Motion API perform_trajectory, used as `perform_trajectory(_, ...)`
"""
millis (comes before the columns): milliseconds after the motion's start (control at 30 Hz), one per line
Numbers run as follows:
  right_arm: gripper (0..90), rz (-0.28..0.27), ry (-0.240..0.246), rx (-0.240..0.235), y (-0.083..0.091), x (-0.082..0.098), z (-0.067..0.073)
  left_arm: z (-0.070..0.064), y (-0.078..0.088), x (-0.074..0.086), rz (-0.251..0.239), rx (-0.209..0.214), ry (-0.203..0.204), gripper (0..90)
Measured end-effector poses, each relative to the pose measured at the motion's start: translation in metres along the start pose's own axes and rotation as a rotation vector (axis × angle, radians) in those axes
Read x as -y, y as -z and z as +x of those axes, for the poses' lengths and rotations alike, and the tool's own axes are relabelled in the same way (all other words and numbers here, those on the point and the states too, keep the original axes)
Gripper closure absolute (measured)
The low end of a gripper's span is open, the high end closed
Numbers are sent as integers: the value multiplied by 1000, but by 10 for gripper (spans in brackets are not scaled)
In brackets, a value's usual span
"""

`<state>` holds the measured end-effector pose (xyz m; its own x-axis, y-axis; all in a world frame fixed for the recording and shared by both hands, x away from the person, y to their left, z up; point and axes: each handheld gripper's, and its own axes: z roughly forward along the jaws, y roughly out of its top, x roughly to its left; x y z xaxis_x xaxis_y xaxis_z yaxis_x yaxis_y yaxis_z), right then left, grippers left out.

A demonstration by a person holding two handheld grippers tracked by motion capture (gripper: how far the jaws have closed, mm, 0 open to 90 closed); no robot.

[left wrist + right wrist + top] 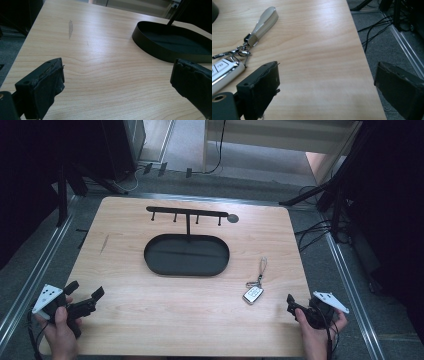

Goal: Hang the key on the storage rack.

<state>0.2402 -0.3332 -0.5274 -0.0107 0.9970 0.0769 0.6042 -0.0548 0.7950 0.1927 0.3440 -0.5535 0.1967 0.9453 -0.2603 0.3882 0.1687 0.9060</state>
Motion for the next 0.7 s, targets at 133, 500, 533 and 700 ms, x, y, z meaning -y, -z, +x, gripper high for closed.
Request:
perform_trajectory(133,95,58,55,1,-9,-23,10,0,0,0,4,0,-1,0)
perform_trajectory(500,179,353,104,61,-54,-78,44,1,0,0,6,4,3,0)
perform_trajectory(533,183,383,93,57,-58,-81,47,1,0,0,6,4,4,0)
perform_trajectory(700,290,457,86,7,-75,-91,71,1,0,0,3,6,7,0)
